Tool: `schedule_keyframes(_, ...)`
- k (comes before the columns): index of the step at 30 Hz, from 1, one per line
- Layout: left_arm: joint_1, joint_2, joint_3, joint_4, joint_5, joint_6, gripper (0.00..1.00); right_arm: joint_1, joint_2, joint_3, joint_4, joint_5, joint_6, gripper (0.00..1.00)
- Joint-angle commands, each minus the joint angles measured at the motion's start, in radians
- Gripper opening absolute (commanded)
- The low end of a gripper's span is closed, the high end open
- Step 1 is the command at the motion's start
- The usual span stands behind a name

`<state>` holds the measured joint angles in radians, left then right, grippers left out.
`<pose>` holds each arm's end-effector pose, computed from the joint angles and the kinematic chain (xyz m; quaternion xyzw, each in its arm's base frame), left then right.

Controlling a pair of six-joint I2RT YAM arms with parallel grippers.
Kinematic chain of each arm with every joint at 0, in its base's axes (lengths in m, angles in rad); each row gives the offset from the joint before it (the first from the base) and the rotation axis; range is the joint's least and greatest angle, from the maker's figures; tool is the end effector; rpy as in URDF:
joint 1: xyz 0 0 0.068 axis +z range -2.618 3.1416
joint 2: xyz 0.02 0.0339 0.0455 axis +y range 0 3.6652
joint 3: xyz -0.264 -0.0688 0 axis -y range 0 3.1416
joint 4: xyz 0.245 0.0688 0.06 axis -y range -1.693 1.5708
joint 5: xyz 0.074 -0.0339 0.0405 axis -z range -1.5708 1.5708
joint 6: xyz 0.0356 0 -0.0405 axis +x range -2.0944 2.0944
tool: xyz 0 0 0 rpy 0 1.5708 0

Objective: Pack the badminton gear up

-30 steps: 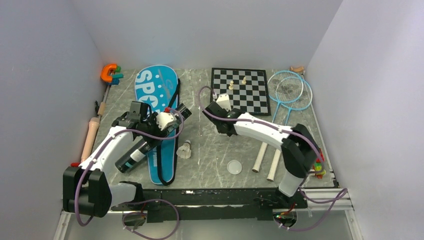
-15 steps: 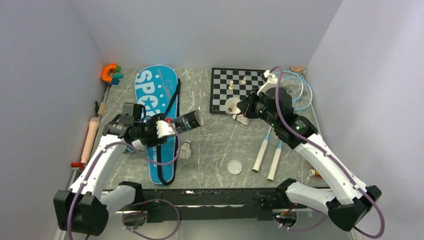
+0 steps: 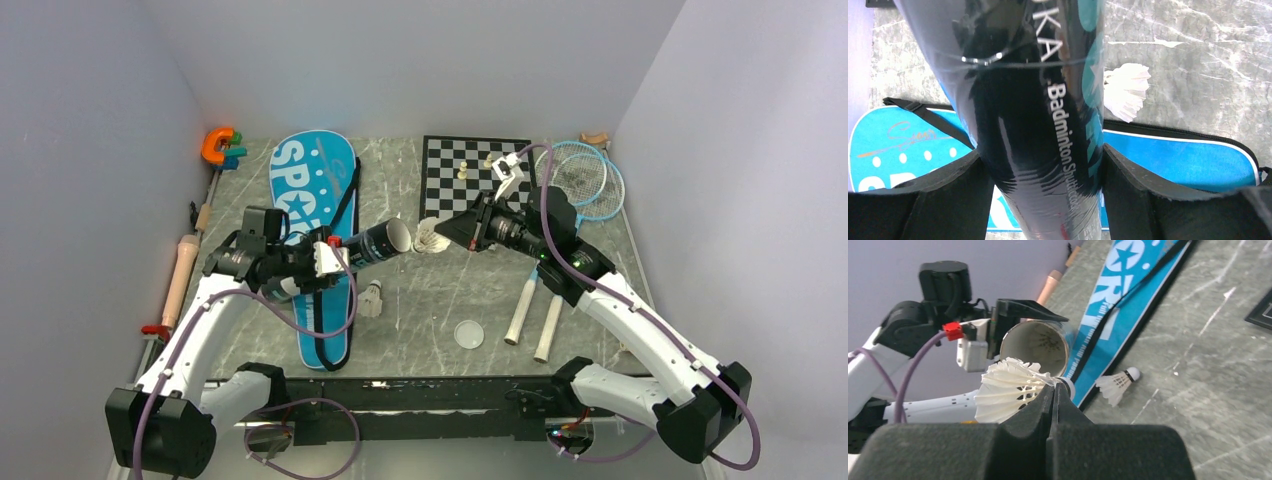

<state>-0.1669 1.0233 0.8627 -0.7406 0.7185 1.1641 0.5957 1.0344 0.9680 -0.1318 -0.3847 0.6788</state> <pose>0.1900 -0.0558 0.2799 0.6368 0.6242 -0.1445 0.4289 0.1899 0.1448 0.3630 -0.0895 0.7637 0.4889 0.4119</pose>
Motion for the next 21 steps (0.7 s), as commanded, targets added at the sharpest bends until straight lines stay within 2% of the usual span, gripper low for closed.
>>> schedule_keyframes(1, -0.006, -0.023, 0.019, 0.021, 0.064, 0.02, 0.02, -0.004, 0.001, 0.03, 0.136, -0.069, 0.032, 0.0)
schedule_keyframes(12, -0.013, -0.033, 0.002, 0.051, 0.053, 0.008, 0.0, -0.007, -0.012, 0.114, 0.013, -0.046, -0.04, 0.0)
schedule_keyframes(21, -0.023, -0.035, 0.017, 0.076, 0.071, -0.029, 0.0, -0.008, 0.04, 0.017, 0.235, -0.129, 0.093, 0.0)
